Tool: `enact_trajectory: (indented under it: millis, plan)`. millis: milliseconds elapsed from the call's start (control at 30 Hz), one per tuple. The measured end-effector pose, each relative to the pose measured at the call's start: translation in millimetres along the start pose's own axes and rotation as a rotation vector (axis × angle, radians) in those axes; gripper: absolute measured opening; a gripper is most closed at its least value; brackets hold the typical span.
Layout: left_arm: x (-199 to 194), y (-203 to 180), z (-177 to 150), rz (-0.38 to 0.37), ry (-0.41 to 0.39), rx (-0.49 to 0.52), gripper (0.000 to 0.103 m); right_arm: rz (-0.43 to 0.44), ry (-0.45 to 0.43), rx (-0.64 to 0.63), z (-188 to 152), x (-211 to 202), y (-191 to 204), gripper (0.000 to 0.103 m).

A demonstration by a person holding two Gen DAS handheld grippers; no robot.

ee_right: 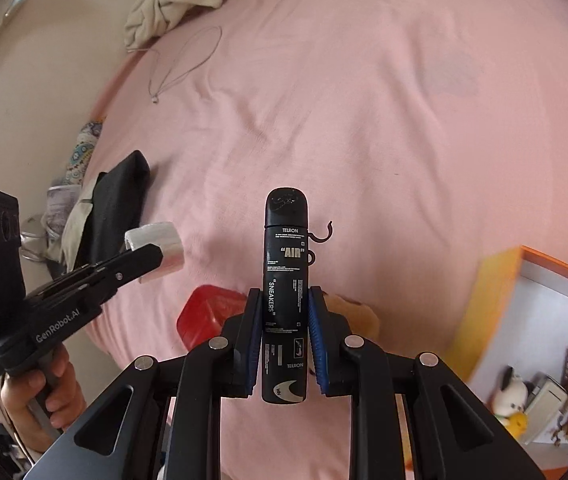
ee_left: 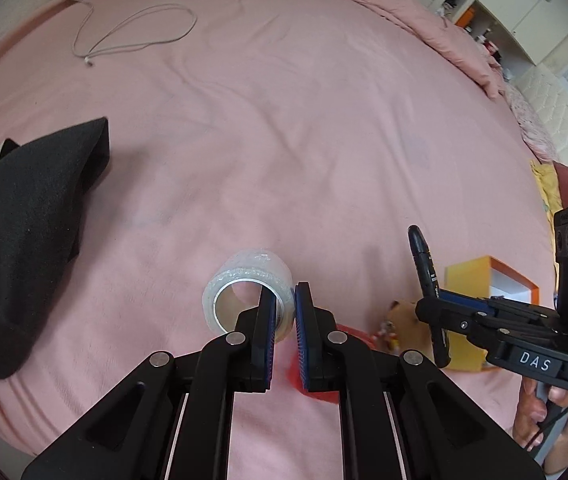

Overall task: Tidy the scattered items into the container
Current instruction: 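Carry the tape roll and spray can out of the box and release them on the bed, then grasp the brown card box with the right gripper while the left gripper grasps the duck figure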

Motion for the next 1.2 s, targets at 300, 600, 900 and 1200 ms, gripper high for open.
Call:
enact_trajectory:
  millis: [300,600,900,1200]
  plan:
    - [17,1,1,-0.047,-0.003,-0.069,0.045,0.048,-0.1,0.083,17,4,-4,0.046]
    - [-27,-25,4,-0.006,-0.134,0.026,0.046,-0.034,-0.186,-0.113,7,-83,-13,0.043]
    - [-42,-178,-36,-0.226,-0.001,0.293,0.047,-0.31,-0.005,-0.133,-48,-149,-121,0.042]
    - [-8,-268,-96,-0.187,0.157,0.474,0.047,-0.356,0.058,-0.01,-69,-134,-196,0.032]
Point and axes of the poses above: each gripper's, at about its wrist camera, not at the fingertips, and x roughly the way its jaws point, y to its left, z to its top, the point moved 10 cm from there along x, roughly the way its jaws point, and after that the axes turned 11 degrees about z, right-handed, at the moved point
